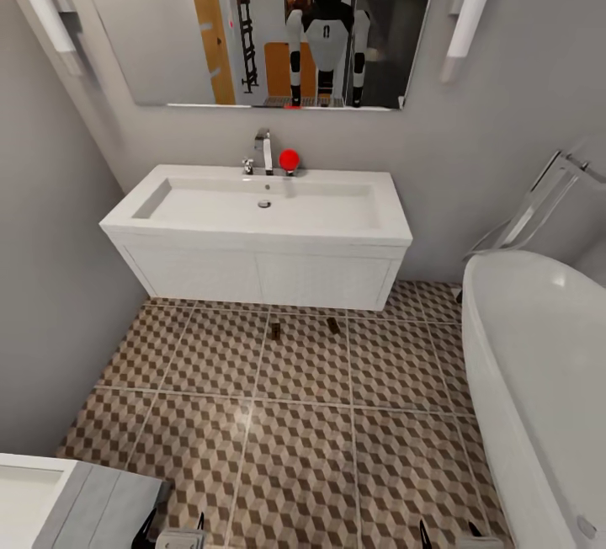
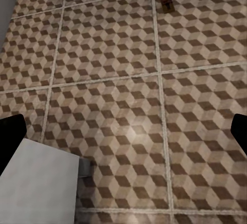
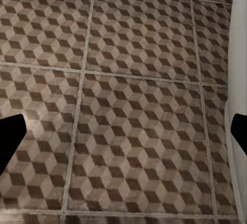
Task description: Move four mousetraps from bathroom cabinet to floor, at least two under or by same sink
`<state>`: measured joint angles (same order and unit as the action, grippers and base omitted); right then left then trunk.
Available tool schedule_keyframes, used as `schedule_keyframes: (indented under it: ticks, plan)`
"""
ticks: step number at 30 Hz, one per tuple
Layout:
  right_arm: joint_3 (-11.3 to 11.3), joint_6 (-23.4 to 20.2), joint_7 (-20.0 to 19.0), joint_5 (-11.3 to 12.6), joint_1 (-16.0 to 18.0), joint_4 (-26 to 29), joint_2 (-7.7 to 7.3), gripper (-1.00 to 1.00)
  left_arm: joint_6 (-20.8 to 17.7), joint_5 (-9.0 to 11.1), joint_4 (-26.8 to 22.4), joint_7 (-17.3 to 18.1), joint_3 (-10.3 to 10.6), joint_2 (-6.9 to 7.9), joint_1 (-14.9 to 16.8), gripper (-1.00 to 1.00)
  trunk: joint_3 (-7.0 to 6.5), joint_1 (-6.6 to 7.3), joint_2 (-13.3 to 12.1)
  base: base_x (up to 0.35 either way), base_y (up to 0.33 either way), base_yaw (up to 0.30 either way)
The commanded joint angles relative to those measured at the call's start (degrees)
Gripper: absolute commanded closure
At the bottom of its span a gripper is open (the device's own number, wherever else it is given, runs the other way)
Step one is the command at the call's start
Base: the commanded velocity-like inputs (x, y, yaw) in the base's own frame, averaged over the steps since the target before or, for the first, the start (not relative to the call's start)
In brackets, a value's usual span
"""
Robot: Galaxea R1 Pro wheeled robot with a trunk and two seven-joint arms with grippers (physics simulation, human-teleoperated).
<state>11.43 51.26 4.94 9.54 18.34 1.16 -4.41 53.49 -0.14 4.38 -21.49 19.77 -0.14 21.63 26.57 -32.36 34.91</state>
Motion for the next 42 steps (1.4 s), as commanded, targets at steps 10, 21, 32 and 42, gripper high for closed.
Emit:
schedule_keyframes:
  ticks: [10,21,32,42]
  plan:
    - [0.52,-0.45,0.34,0.3,0.03,-0.02,-0.06,-1.0,0.21,-0.03,0.19,-0.39,0.44,-0.04,0.08,-1.0,-1.74,2.19,-3.97,0.0,0.0,0.0]
    - [0.52,-0.54,0.34,0.3,0.03,-0.02,0.01,-1.0,-0.46,-0.03,0.2,-0.39,0.44,-0.04,0.08,-1.0,-3.72,4.6,-8.38,0.0,0.0,0.0]
    - [0.52,-0.55,0.34,0.3,0.03,-0.02,0.02,-1.0,-1.07,-0.03,0.19,-0.39,0.44,-0.04,0.08,-1.0,-5.33,6.58,-11.99,0.0,0.0,0.0]
    - [0.52,-0.55,0.34,0.3,0.03,-0.02,0.04,-1.0,-1.1,-0.03,0.19,-0.39,0.44,-0.13,0.08,-1.0,-5.33,6.58,-11.99,0.0,0.0,0.0]
